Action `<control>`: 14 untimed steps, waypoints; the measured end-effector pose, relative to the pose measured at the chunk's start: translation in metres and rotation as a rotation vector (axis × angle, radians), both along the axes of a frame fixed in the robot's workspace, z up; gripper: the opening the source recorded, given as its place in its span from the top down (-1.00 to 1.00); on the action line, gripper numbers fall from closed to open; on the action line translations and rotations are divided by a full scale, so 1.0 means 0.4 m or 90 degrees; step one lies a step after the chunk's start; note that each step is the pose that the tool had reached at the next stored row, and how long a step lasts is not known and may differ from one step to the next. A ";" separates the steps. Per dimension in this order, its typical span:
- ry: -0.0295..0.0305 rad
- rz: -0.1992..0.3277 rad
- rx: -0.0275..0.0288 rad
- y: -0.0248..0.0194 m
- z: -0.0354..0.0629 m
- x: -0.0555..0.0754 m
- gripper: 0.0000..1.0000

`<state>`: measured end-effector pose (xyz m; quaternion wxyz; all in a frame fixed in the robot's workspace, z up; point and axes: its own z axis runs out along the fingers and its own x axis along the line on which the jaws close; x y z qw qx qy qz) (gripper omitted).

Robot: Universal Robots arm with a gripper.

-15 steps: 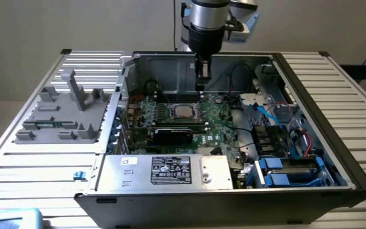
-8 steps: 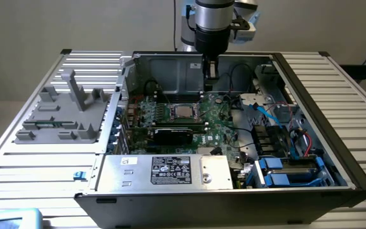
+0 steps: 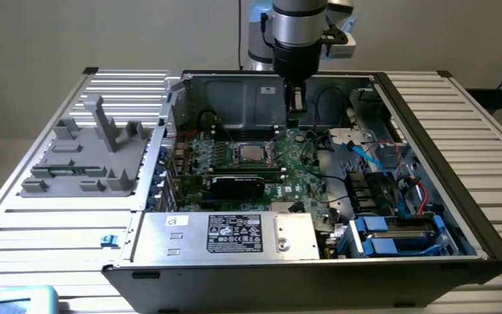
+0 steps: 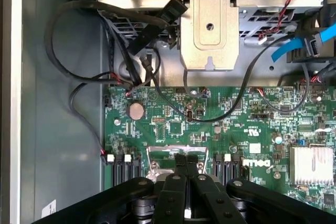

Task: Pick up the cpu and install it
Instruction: 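Close the cpu cover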

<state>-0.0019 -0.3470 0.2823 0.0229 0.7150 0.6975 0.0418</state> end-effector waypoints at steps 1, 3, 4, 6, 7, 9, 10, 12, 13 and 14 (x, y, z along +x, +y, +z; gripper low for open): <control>-0.0002 0.000 0.0001 0.000 -0.005 0.006 0.79; -0.0003 0.000 0.0000 0.000 -0.013 0.026 0.79; -0.0006 0.000 0.0000 0.000 -0.017 0.036 0.79; -0.0009 0.000 0.0000 0.000 -0.025 0.052 0.79; -0.0009 0.000 0.0000 0.000 -0.030 0.059 0.79; -0.0009 0.000 -0.0001 0.000 -0.039 0.067 0.79; -0.0009 0.000 -0.0001 0.000 -0.043 0.069 0.79; -0.0009 0.000 -0.0001 0.000 -0.052 0.070 0.79; -0.0009 0.000 -0.0001 0.000 -0.057 0.071 0.79; -0.0009 0.000 -0.0001 0.000 -0.061 0.071 0.79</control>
